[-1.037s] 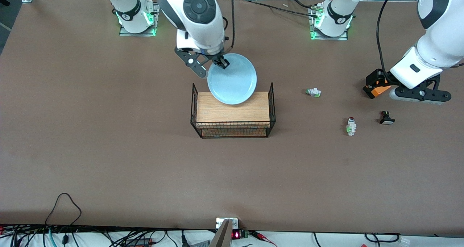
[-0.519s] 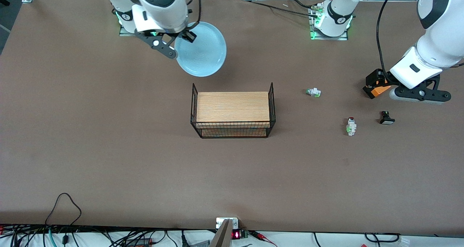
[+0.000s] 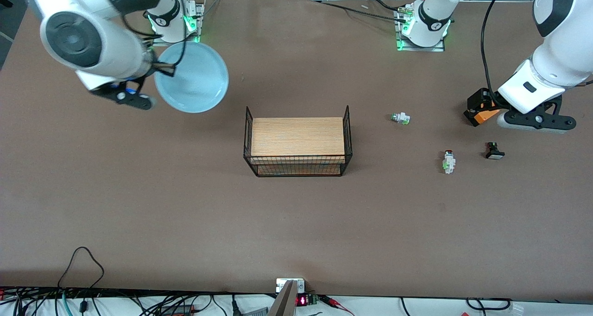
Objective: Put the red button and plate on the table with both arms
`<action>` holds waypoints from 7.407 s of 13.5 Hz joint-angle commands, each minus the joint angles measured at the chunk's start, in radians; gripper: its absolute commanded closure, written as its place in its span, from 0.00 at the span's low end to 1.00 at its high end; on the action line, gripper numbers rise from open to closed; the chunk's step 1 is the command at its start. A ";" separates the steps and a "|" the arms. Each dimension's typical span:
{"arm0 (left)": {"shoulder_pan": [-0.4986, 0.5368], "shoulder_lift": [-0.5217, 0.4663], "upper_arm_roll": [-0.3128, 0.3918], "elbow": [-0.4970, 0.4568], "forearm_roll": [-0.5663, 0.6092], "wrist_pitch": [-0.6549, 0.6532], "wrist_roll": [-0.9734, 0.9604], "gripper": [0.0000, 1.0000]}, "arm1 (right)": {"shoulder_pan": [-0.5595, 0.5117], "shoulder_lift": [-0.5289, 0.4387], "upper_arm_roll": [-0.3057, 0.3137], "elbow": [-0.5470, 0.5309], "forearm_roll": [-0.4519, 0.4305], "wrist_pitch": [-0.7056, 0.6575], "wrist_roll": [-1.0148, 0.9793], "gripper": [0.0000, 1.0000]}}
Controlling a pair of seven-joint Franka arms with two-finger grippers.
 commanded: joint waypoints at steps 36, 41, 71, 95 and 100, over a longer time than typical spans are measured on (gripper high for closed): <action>-0.003 -0.011 0.002 -0.009 -0.021 0.003 0.012 0.00 | -0.397 0.241 0.017 -0.647 -0.009 1.359 -0.846 0.77; -0.003 -0.011 0.002 -0.009 -0.021 0.003 0.012 0.00 | -0.380 0.224 0.022 -0.639 -0.010 1.356 -0.865 0.11; 0.000 -0.009 0.004 -0.009 -0.021 0.003 0.016 0.00 | -0.248 0.053 -0.078 0.185 -0.006 0.194 -0.678 0.00; 0.001 -0.006 0.005 -0.009 -0.021 0.003 0.016 0.00 | -0.257 -0.250 -0.013 -0.147 -0.057 0.142 -0.675 0.00; 0.001 -0.006 0.005 -0.009 -0.021 0.003 0.016 0.00 | -0.256 -0.230 -0.013 -0.142 -0.094 0.170 -0.660 0.00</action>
